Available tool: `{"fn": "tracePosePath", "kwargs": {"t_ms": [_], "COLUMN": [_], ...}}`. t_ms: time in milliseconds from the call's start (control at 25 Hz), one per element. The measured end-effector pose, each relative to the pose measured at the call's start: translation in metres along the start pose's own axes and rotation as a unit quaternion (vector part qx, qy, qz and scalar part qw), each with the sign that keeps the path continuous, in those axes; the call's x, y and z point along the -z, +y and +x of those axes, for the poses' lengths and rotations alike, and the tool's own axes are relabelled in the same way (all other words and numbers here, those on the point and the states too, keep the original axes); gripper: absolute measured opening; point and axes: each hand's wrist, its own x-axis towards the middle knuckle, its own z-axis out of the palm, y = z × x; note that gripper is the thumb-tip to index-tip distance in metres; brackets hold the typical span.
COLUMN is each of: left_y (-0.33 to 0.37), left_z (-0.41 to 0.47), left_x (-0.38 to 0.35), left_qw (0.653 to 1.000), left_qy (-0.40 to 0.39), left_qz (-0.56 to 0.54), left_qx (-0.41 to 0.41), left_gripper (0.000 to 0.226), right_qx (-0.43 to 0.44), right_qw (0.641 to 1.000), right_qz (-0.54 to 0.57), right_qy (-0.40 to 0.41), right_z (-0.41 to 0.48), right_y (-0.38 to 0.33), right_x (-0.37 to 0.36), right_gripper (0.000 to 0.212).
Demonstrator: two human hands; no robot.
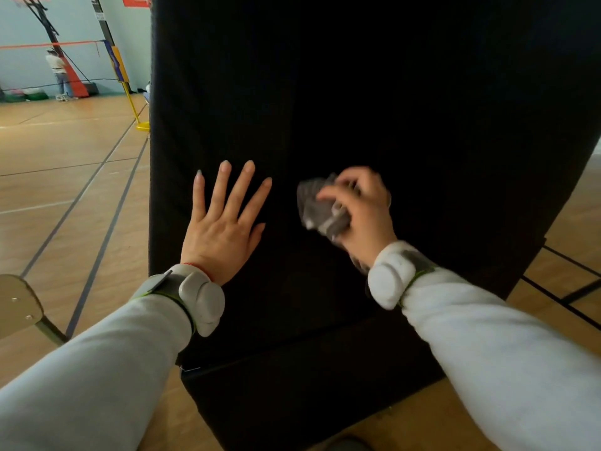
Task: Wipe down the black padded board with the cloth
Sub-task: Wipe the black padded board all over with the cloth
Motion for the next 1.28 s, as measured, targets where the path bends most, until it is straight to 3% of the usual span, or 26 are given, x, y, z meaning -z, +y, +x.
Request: {"fn": "tracePosePath", "kwargs": {"t_ms": [120, 360, 760, 840, 920, 1000, 1280], "left_y": [0.002, 0.003, 0.004, 0.003, 0.003, 0.003, 0.008], "left_z": [0.001, 0.001, 0.001, 0.001, 0.000, 0.000, -0.007], "left_x": [-0.002, -0.006, -0.003, -0.004, -0.005, -0.006, -0.006], "left_qw": [1.000, 1.000, 1.000, 1.000, 1.000, 1.000, 1.000], "left_qy": [0.004, 0.012, 0.017, 0.018, 0.018, 0.019, 0.018], "left_qz": [0.004, 0.008, 0.009, 0.010, 0.011, 0.009, -0.022], "left_qx": [0.003, 0.005, 0.005, 0.006, 0.007, 0.006, 0.003], "left_gripper": [0.064, 0.065, 0.064, 0.064, 0.065, 0.064, 0.062], "right_qx": [-0.049, -0.055, 0.021, 0.025, -0.022, -0.049, -0.065], "right_qw": [0.995, 0.991, 0.993, 0.998, 0.999, 0.995, 0.998], "right_qz": [0.011, 0.009, -0.004, 0.005, 0.006, 0.000, 0.014], "right_qy": [0.087, 0.123, -0.119, -0.051, 0.045, 0.088, 0.012], "right_z": [0.046, 0.027, -0.075, -0.046, -0.004, 0.019, -0.044], "right_y": [-0.004, -0.008, 0.014, 0.012, 0.009, 0.001, 0.000], "right_x": [0.010, -0.017, -0.033, -0.018, -0.007, -0.010, -0.047], "right_gripper": [0.043, 0.037, 0.042, 0.049, 0.052, 0.048, 0.037]}}
